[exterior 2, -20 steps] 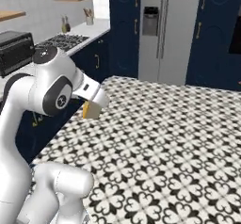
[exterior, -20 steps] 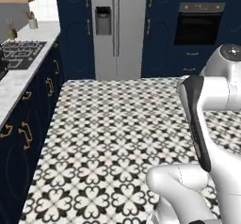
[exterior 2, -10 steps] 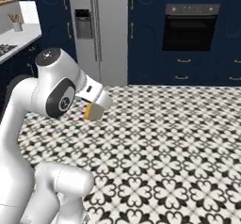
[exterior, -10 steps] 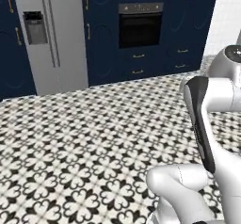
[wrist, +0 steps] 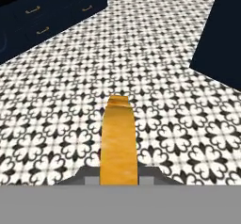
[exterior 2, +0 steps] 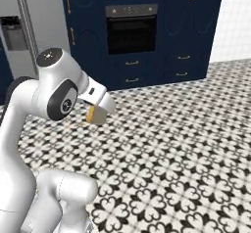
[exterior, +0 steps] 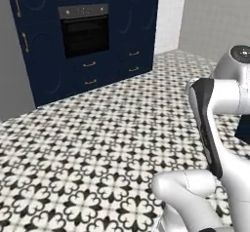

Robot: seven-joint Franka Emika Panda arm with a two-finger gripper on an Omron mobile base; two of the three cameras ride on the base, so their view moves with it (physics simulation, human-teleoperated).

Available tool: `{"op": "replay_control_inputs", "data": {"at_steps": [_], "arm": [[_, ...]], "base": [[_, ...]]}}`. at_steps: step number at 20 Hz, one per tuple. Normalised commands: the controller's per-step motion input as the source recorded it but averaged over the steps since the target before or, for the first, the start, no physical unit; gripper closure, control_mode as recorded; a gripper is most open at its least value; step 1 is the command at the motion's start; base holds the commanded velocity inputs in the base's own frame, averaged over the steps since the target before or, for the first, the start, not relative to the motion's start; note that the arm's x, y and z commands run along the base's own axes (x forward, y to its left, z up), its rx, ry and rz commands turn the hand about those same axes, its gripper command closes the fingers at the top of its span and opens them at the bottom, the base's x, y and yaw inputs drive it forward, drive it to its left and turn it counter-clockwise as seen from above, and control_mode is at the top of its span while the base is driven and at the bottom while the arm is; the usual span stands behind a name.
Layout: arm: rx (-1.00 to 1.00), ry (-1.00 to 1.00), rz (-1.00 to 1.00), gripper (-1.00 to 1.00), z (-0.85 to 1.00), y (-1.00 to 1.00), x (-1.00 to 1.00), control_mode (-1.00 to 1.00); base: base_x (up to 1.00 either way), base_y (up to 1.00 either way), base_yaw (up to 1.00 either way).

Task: Start the toaster. Once the lever pops up, take the bread to the plate on the dining counter.

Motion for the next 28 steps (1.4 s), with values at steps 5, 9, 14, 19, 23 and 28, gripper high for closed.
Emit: {"op": "replay_control_inputs", "data": {"at_steps": [5, 9, 14, 19, 23, 28], "arm": [[0.00, 0.00, 0.00, 1.00, 0.00, 0.00, 0.00, 1.00], [0.00, 0.00, 0.00, 1.00, 0.00, 0.00, 0.00, 1.00], [0.00, 0.00, 0.00, 1.00, 0.00, 0.00, 0.00, 1.00], [0.00, 0.00, 0.00, 1.00, 0.00, 0.00, 0.00, 1.00], [0.00, 0.00, 0.00, 1.00, 0.00, 0.00, 0.00, 1.00], [0.00, 0.00, 0.00, 1.00, 0.00, 0.00, 0.00, 1.00]], "base": [[0.88, 0.00, -0.50], [1.00, 0.10, -0.42], [1.00, 0.15, -0.40], [1.00, 0.19, -0.41], [1.00, 0.30, -0.41], [1.00, 0.42, -0.41]]}}
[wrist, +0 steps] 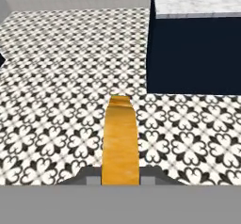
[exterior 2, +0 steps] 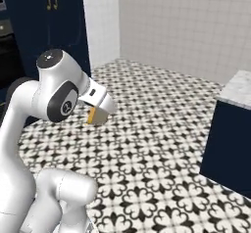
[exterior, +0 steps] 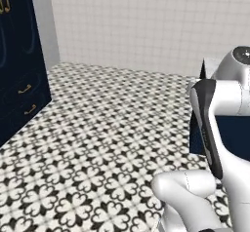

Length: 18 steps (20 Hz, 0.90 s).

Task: Start the toaster. Once the lever pops up, take the bread to the plate on the dining counter.

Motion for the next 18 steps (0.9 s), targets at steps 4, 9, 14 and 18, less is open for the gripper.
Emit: {"op": "replay_control_inputs", "data": {"at_steps": [4, 9, 14, 18], "arm": [[0.00, 0.00, 0.00, 1.00, 0.00, 0.00, 0.00, 1.00], [0.00, 0.00, 0.00, 1.00, 0.00, 0.00, 0.00, 1.00], [0.00, 0.00, 0.00, 1.00, 0.00, 0.00, 0.00, 1.00], [0.00, 0.00, 0.00, 1.00, 0.00, 0.00, 0.00, 1.00]], "base": [[1.00, 0.49, -0.39], [1.00, 0.51, -0.38], [1.00, 0.58, -0.37], [1.00, 0.58, -0.37]]}}
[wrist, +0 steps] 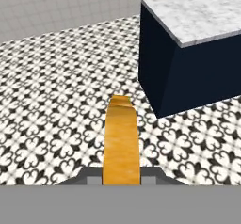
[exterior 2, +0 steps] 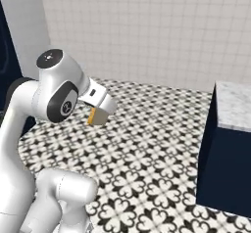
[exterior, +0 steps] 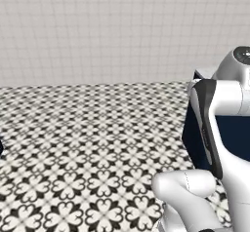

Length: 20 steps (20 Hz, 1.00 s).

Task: Start the toaster. Once the lever pops up, take the bread to the plate on the dining counter.

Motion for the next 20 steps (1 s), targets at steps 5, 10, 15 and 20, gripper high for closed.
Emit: {"op": "replay_control_inputs", "data": {"at_steps": [5, 10, 15, 20], "arm": [[0.00, 0.00, 0.00, 1.00, 0.00, 0.00, 0.00, 1.00], [0.00, 0.00, 0.00, 1.00, 0.00, 0.00, 0.00, 1.00], [0.00, 0.00, 0.00, 1.00, 0.00, 0.00, 0.00, 1.00], [0.00, 0.00, 0.00, 1.00, 0.00, 0.00, 0.00, 1.00]], "base": [[1.00, 0.53, -0.36], [1.00, 0.52, -0.36], [1.00, 0.53, -0.37], [1.00, 0.57, -0.37]]}}
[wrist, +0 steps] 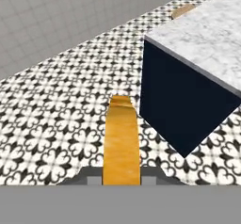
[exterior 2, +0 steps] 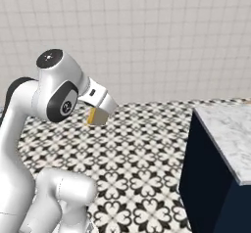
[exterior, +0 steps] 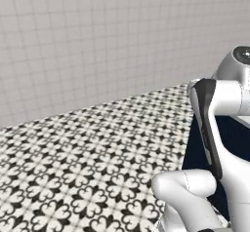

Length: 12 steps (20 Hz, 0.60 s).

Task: Start the toaster. Once the lever pops up, take the bread to the plate on the dining counter.

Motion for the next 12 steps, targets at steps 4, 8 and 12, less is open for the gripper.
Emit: {"op": "replay_control_inputs", "data": {"at_steps": [4, 8, 12], "arm": [[0.00, 0.00, 0.00, 1.00, 0.00, 0.00, 0.00, 1.00], [0.00, 0.00, 0.00, 1.00, 0.00, 0.00, 0.00, 1.00], [0.00, 0.00, 0.00, 1.00, 0.00, 0.00, 0.00, 1.00]], "base": [[0.96, 0.64, -0.37], [0.87, 0.74, -0.37], [0.83, 0.74, -0.36]]}}
